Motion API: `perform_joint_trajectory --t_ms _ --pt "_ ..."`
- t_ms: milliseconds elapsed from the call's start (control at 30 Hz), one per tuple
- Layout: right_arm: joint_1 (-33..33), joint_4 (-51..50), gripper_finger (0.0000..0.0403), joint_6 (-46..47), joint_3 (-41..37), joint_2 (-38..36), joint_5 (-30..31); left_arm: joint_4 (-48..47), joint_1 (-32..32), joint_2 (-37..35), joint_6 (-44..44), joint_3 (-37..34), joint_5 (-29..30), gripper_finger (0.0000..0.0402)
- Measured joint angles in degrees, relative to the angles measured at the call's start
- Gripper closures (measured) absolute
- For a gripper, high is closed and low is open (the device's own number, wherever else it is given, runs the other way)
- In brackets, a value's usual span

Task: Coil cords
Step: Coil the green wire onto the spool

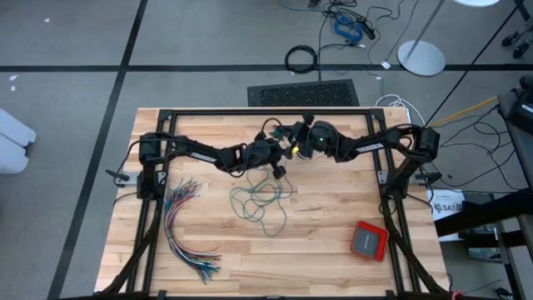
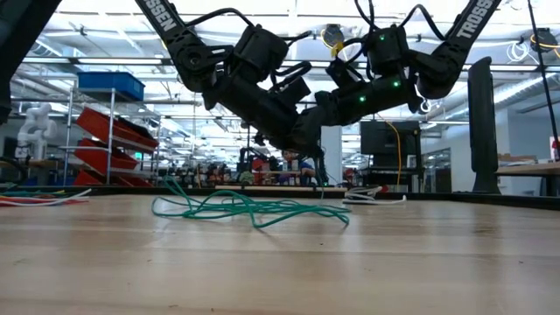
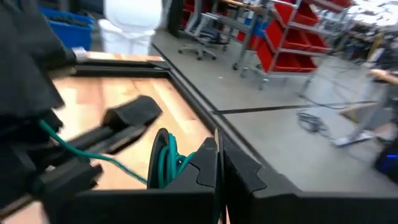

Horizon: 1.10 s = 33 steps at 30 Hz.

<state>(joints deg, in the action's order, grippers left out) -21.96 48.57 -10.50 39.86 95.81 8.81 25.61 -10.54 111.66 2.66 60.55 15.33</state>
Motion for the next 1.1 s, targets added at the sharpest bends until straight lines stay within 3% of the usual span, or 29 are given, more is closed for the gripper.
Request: perform_joint_trajectory --t_ms 233,1100 --pt "-1.4 0.0 0.0403 4.0 0.0 0.0 -4.8 -1.4 0.1 0.0 -0.2 0.0 0.2 0.0401" --pt "-1.1 -8.0 0.0403 -8.3 0.0 0.0 -1.2 -0.3 0.2 -3.8 -0.1 0.4 1.4 0.0402"
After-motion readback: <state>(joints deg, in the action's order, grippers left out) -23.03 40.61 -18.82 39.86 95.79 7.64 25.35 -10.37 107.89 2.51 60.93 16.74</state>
